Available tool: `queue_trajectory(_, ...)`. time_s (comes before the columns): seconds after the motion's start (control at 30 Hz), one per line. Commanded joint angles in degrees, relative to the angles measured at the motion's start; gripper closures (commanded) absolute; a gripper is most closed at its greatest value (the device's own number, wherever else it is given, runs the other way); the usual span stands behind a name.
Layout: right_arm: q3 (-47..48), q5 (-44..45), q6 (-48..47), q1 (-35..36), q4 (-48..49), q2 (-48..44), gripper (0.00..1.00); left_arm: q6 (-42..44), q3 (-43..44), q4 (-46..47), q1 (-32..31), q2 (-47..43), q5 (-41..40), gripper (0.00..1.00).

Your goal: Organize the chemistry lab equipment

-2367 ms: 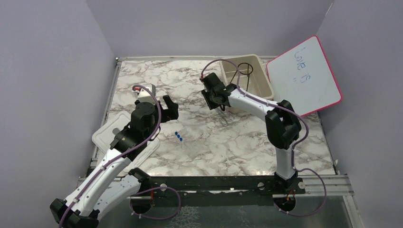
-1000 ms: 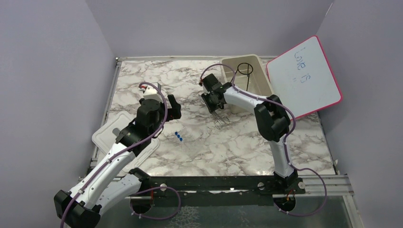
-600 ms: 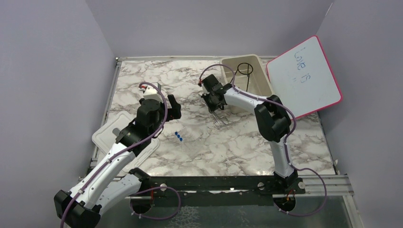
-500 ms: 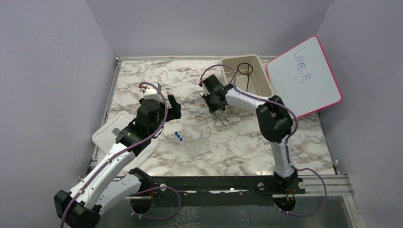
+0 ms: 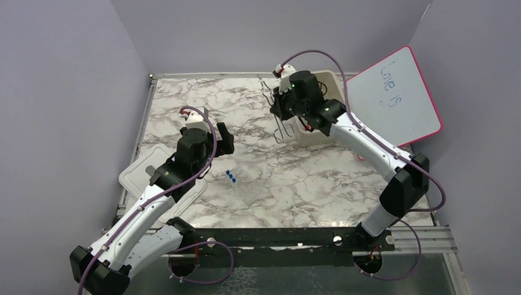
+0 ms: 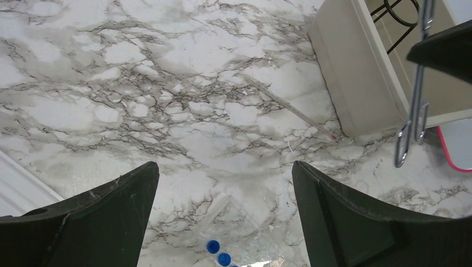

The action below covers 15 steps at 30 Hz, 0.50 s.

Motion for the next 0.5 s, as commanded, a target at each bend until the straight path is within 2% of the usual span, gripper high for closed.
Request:
queue_trajectory(0.0, 2.56, 5.46, 1.49, -2.90, 2.89, -4.22, 1.00, 0.66, 1.73, 0.64, 0.18, -0.55, -0.62, 0.08)
queue_trajectory(0.23, 3.98, 3.41, 0.13, -13.27, 2.21, -3.04, 0.99, 0.40, 1.57, 0.64, 0.18, -0.64, -0.53, 0.08)
queue_trajectory(0.33, 4.20, 4.27, 0.62, -16.74, 1.47, -0.30, 0.99, 0.38, 1.44, 0.60, 0.17, -0.55, -0.58, 0.08)
queue_trajectory(0.47, 2.99, 0.98, -0.39, -19.48, 3.14, 3.51, 0.99, 0.55, 1.55, 0.62, 0.19, -0.22, -0.60, 0.08)
